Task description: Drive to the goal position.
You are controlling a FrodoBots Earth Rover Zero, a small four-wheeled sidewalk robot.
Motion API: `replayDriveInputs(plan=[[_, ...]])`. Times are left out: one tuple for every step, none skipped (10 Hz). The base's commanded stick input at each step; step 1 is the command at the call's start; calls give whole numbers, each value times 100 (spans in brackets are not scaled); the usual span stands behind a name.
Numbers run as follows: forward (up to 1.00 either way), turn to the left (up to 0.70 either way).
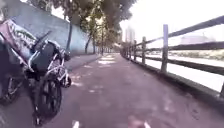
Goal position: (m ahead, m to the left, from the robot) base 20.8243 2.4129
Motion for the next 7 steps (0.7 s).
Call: replayDriveInputs(plan=[[85,0],[85,0],[85,0],[85,0],[85,0],[85,0],[85,0]])
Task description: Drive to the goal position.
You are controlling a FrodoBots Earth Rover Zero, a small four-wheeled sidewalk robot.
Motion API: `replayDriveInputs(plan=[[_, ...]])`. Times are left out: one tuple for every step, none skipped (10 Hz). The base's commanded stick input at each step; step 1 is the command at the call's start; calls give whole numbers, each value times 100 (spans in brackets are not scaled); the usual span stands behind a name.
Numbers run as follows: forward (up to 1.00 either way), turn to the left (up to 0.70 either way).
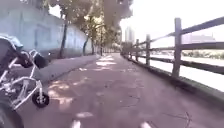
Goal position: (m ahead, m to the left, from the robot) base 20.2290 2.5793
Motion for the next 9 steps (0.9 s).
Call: replayDriveInputs(plan=[[85,0],[85,0],[85,0],[85,0],[85,0],[85,0],[85,0],[85,0],[85,0]])
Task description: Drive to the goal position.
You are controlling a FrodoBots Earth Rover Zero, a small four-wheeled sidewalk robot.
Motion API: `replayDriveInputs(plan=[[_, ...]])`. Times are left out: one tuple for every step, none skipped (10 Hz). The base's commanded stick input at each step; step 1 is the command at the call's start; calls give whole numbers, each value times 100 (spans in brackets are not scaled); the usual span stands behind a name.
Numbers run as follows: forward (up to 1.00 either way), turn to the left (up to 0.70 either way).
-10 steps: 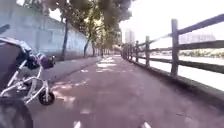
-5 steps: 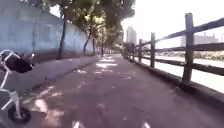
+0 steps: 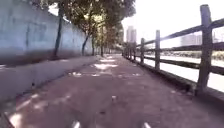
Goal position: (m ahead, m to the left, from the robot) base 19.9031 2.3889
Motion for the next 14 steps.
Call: replayDriveInputs(plan=[[85,0],[85,0],[85,0],[85,0],[85,0],[85,0],[85,0],[85,0],[85,0],[85,0],[85,0],[85,0],[85,0],[85,0]])
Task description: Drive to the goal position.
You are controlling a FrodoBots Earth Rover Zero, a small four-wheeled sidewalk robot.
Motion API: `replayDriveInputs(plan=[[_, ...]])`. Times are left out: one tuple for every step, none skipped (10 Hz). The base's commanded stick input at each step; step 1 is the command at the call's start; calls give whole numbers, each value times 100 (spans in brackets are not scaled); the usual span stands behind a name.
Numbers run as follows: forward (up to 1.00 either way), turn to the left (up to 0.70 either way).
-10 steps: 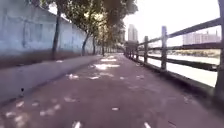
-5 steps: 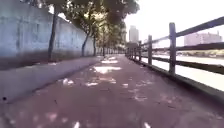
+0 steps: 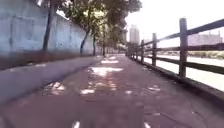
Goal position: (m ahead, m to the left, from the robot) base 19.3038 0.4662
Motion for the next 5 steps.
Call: replayDriveInputs(plan=[[85,0],[85,0],[85,0],[85,0],[85,0]])
